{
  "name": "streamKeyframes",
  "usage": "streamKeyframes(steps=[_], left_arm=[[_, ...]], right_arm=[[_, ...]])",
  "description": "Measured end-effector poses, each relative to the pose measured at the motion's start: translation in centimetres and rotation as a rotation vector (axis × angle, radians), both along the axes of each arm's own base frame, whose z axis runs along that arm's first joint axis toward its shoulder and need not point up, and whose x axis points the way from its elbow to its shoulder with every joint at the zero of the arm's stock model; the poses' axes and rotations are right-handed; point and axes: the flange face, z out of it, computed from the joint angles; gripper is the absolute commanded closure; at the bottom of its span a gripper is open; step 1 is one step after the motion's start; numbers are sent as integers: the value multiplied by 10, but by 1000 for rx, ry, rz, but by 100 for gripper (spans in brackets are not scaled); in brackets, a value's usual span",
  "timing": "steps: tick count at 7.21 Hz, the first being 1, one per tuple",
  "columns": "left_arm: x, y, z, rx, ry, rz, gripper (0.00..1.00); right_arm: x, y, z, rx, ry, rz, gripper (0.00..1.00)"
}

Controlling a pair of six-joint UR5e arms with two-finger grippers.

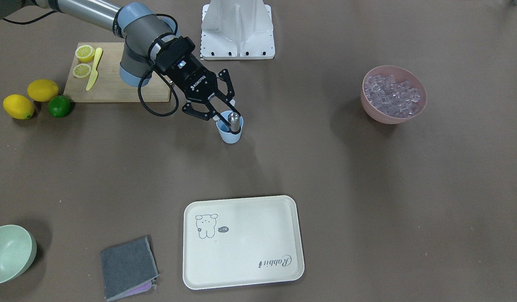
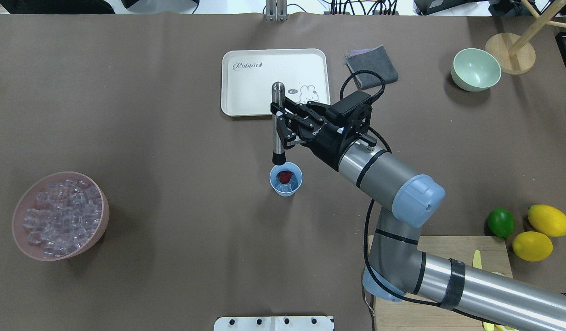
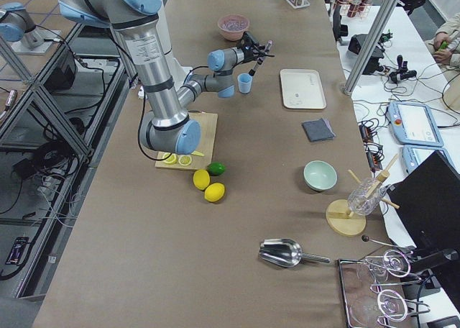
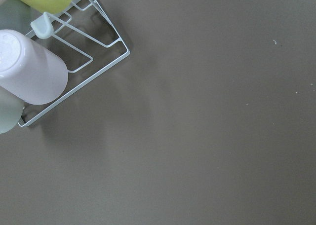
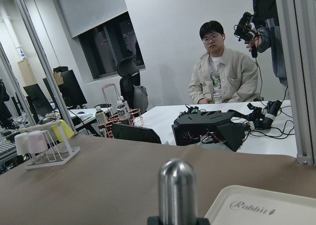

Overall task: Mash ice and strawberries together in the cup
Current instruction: 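Lift the muddler out of the cup with the right gripper, then carry the muddler toward the pale green bowl and lower it to the table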

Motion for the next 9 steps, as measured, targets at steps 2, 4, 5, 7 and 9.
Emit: streamKeyframes(steps=[2,4,5,7,9], left_arm=[[0,0,-1,2,1,0,2],[0,0,-4,10,1,1,2],[-1,0,-7,17,1,0,2],[-3,0,-12,30,-1,-4,2],[-5,-1,-14,55,-8,-6,2]], right_arm=[[28,-7,-28,-3,-2,25,100],[45,-35,-32,-51,98,28,100],[62,-64,-20,-93,193,3,100],[114,-128,26,-262,413,-104,100],[175,-173,99,-504,533,-234,100]])
